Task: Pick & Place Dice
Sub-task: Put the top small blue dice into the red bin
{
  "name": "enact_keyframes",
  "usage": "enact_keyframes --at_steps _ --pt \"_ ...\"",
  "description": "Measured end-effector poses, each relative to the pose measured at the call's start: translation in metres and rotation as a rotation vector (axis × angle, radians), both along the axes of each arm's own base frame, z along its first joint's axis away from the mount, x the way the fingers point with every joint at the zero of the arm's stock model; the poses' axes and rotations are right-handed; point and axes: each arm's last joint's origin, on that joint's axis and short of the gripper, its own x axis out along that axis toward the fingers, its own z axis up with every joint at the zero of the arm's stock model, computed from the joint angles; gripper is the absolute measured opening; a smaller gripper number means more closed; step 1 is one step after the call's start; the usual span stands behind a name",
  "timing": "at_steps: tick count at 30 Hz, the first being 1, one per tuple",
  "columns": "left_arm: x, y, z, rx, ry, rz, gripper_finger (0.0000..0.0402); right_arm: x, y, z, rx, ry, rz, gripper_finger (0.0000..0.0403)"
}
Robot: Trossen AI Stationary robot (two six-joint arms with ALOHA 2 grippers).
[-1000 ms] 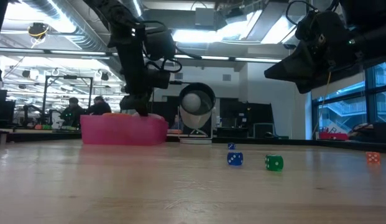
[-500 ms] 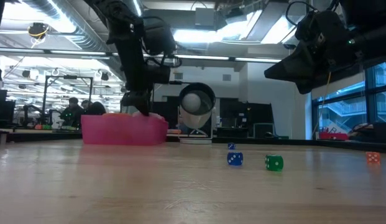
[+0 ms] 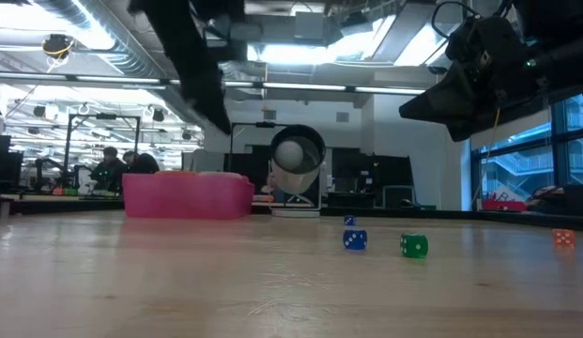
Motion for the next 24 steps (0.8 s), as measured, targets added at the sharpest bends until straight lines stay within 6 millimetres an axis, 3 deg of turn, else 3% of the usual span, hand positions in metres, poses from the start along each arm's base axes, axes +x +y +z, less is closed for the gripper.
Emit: enact_keyframes --at_steps 5,10,24 --pt "-0.012 -0.027 0.026 -0.169 -0.192 -0.101 0.0173 0.0 0.0 0.0 0.0 0.0 0.0 0.002" --pt "-0.019 -0.053 0.045 -0.211 -0.318 -0.217 0.0171 0.0 0.0 0.0 0.0 0.0 0.0 0.002" --pt "-0.018 -0.106 0.058 -0.424 -0.446 -0.521 0.0166 0.0 0.002 0.0 0.03 0.001 0.045 0.002"
